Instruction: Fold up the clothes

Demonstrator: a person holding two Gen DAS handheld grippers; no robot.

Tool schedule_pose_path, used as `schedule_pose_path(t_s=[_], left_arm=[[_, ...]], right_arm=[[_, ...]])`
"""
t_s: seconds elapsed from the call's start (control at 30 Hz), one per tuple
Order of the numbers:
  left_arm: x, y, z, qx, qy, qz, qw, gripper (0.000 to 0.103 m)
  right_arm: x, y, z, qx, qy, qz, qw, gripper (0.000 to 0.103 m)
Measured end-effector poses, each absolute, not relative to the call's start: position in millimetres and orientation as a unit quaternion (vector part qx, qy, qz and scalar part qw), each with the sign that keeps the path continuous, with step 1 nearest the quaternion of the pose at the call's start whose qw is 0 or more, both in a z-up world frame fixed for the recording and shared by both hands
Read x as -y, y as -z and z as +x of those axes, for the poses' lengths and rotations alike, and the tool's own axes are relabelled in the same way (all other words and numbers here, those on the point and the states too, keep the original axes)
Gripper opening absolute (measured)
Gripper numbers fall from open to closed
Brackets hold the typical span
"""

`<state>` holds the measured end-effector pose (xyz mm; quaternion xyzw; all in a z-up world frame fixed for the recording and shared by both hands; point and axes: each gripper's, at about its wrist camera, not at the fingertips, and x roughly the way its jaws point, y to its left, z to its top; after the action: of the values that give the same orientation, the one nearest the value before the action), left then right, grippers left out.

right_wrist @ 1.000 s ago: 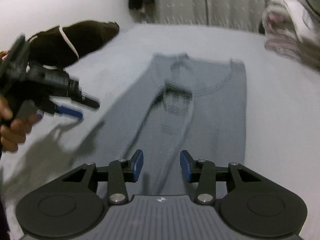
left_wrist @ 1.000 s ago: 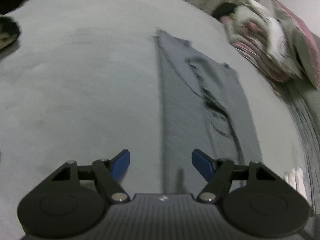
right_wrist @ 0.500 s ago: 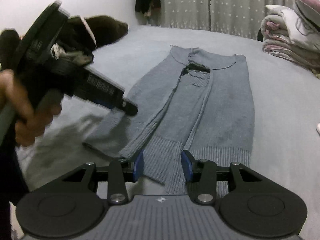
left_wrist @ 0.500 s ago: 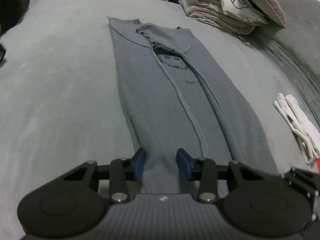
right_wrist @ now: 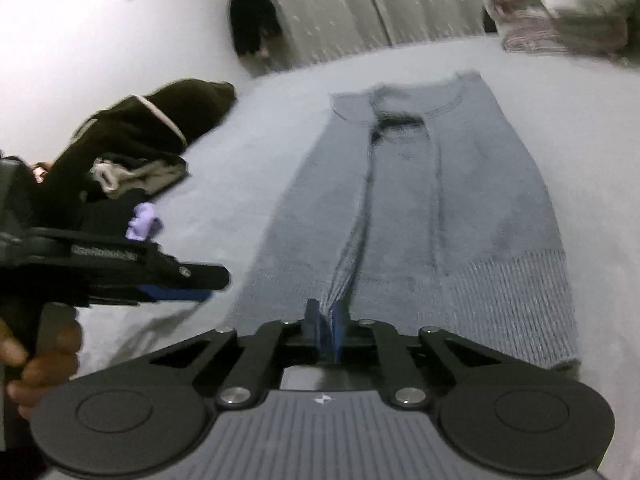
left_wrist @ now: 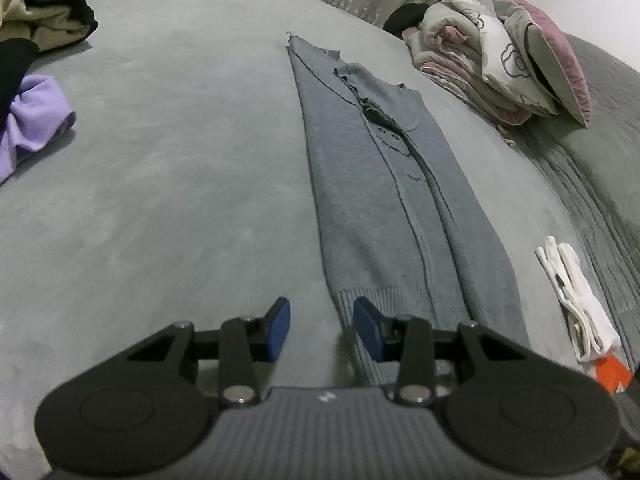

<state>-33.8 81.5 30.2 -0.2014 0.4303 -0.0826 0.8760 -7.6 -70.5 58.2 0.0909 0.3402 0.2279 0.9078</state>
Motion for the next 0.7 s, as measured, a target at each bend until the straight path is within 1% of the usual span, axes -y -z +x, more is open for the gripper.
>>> schedule_pose_path(t_s=[0.07,0.1,0.2,0.3,0.33,0.37,0.43,0.47,0.5,0.57,0.6,0.63,0.67,0.7], left_arm=[[-84,-34,-39,-0.427,0.084,-0.204,0.877,0.036],[-85,-35,-41,-0.425,0.084,-0.207,0.877,0.039],[-89,-37,-46,-0.425,0.090,-0.224,0.873,0.040],[-89,-36,-44,-0.426,0.088,-0.230,0.870,0.040],[-90,-36,-42,-0.425,0.086,-0.233,0.870,0.040],[-91,-36,-41,-0.424,0.083,-0.235,0.871,0.040],[-91,-37,-39,-0.422,0.078,-0.238,0.871,0.046],[-91,-37,-38,-0.421,0.076,-0.239,0.872,0.050],[-89,-37,-37,-0.422,0.077,-0.237,0.872,0.051],[-86,-35,-36,-0.424,0.078,-0.232,0.872,0.051],[-85,-34,-35,-0.425,0.078,-0.230,0.872,0.051],[-84,-34,-34,-0.426,0.079,-0.228,0.872,0.051],[-82,-33,-33,-0.427,0.079,-0.226,0.872,0.051],[-81,-32,-32,-0.428,0.079,-0.223,0.872,0.051]], right_arm=[[74,-67,-15,-0.323,-0.225,0.096,0.914,0.004],[77,-71,-18,-0.316,-0.224,0.101,0.916,0.004],[99,-71,-20,-0.315,-0.221,0.164,0.908,0.004],[101,-62,-15,-0.341,-0.199,0.155,0.906,0.004],[97,-59,-15,-0.345,-0.195,0.144,0.907,0.006],[92,-60,-15,-0.339,-0.198,0.136,0.910,0.009],[82,-61,-16,-0.326,-0.206,0.119,0.915,0.025],[76,-61,-16,-0.318,-0.211,0.109,0.918,0.039],[71,-61,-16,-0.312,-0.216,0.098,0.920,0.042],[59,-55,-13,-0.325,-0.212,0.072,0.919,0.041],[55,-50,-11,-0.331,-0.211,0.061,0.918,0.035],[51,-46,-10,-0.336,-0.211,0.051,0.916,0.024],[48,-46,-10,-0.331,-0.212,0.040,0.919,0.009],[47,-47,-12,-0.324,-0.210,0.035,0.922,0.009]])
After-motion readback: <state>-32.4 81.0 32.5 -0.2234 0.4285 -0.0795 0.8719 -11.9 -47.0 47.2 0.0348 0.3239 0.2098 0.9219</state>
